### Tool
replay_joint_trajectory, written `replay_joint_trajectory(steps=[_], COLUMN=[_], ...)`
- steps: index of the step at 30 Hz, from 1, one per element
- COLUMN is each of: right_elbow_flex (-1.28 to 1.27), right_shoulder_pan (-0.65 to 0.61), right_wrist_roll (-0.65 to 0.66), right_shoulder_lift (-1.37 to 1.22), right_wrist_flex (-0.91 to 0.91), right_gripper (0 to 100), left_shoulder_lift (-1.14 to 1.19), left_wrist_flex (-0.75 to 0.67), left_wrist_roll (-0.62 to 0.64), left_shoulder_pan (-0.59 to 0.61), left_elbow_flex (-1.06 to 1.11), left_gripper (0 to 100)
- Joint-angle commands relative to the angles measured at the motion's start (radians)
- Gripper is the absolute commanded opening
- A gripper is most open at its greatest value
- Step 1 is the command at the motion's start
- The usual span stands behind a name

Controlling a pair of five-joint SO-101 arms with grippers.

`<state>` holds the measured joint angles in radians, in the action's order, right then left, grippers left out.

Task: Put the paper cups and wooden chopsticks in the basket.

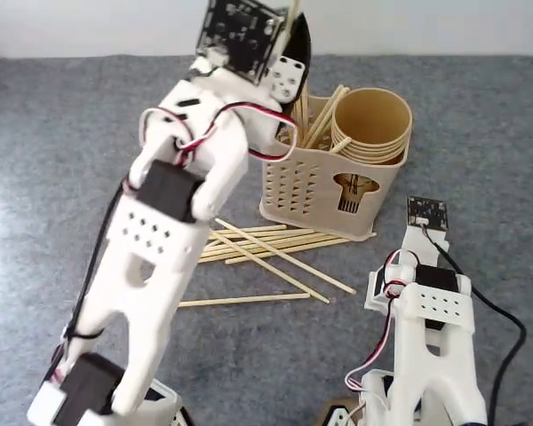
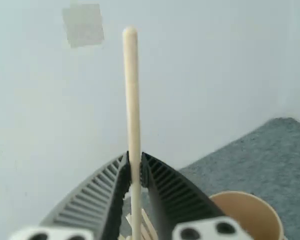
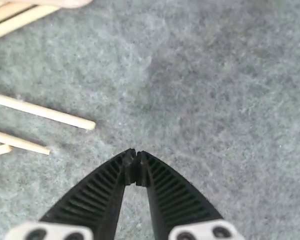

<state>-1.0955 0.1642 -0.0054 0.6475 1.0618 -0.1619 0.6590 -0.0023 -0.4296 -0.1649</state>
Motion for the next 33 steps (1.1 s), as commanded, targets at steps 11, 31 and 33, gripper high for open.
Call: replay_joint_trajectory(steps=[11,31,33], right_elbow_flex=[0.006,0.006,0.006], right_shoulder_pan=[-0.008,-0.010,-0.010], right_wrist_roll=[0.012,0.012,0.012], right_shoulder_lift=[0.025,0.025,0.025], right_wrist_flex=[-0.013,-0.013,-0.013], right_gripper=[1.0,1.0,1.0], left_shoulder_lift=[0.218,-0.048,-0.046], left_wrist_flex=[0.017,0.488,0.566], left_wrist_roll=[0.114,0.141,0.051], left_shoulder_pan=[0.034,0.206,0.206], left_elbow_flex=[-0.016,-0.018,-0.018], left_gripper=[5,23,23])
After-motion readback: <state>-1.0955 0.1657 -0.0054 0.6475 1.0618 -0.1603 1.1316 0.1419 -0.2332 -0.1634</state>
